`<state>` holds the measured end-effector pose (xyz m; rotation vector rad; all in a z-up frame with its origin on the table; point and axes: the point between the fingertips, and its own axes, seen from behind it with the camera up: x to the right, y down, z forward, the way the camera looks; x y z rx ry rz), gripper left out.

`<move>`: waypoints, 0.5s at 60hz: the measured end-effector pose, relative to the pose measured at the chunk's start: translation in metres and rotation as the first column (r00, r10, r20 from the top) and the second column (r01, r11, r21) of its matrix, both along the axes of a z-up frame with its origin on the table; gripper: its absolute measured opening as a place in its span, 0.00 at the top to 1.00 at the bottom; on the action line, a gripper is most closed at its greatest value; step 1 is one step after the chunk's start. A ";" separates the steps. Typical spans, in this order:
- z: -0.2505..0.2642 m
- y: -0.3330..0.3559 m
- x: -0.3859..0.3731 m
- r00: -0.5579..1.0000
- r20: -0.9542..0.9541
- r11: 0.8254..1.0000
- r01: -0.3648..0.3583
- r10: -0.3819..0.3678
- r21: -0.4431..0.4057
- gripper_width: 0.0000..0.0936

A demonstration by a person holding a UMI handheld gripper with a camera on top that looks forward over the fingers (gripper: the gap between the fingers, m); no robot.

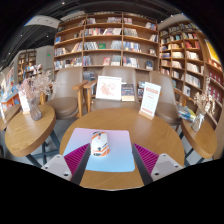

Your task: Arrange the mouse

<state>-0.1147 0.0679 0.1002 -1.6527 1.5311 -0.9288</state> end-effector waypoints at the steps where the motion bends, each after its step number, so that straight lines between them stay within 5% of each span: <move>1: 0.004 -0.004 -0.009 1.000 0.002 1.000 0.002 -0.002 -0.007 0.08; 30: 0.015 -0.070 -0.167 0.999 0.031 1.000 0.008 -0.007 -0.009 0.08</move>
